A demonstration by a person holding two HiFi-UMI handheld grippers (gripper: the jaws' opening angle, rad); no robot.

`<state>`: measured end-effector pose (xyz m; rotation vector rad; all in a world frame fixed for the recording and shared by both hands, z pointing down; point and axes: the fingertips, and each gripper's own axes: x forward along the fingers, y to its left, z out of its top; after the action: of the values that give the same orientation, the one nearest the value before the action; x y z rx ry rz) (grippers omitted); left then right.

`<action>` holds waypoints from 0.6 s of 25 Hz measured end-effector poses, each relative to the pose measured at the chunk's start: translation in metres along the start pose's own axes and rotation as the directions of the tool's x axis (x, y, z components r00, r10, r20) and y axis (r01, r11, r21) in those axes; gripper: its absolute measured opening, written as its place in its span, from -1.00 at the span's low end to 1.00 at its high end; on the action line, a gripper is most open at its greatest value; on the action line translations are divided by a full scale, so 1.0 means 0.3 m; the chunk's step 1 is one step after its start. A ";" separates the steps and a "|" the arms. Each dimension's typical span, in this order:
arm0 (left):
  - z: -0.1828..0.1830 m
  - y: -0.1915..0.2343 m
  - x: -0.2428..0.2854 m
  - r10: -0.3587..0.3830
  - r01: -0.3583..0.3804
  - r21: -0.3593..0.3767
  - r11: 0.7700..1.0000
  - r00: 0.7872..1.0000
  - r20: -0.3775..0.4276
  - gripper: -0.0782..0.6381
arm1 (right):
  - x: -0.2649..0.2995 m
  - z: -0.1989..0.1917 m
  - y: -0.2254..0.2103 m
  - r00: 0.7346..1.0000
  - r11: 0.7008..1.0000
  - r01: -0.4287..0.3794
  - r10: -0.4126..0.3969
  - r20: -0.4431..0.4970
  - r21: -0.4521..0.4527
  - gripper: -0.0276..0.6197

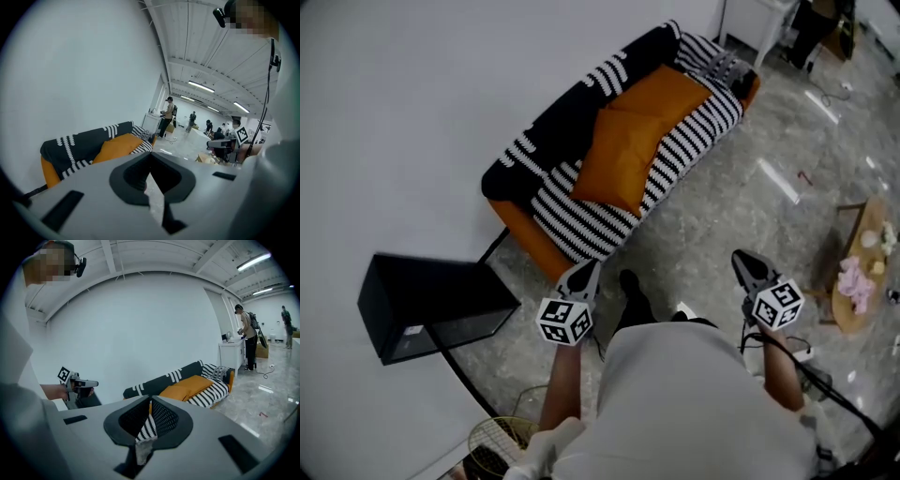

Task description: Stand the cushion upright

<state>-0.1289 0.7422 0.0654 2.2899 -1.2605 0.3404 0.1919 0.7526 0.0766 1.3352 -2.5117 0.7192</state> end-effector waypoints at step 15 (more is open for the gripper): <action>0.123 0.329 0.071 -0.053 0.053 -0.005 0.999 0.999 -0.012 -0.78 | 0.282 0.132 0.075 0.998 0.998 0.069 -0.069 -0.009 -0.007 -0.79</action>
<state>-0.2013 0.6631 0.0737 2.3094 -1.1908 0.3320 0.1270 0.6822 0.0690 1.4050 -2.4457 0.7008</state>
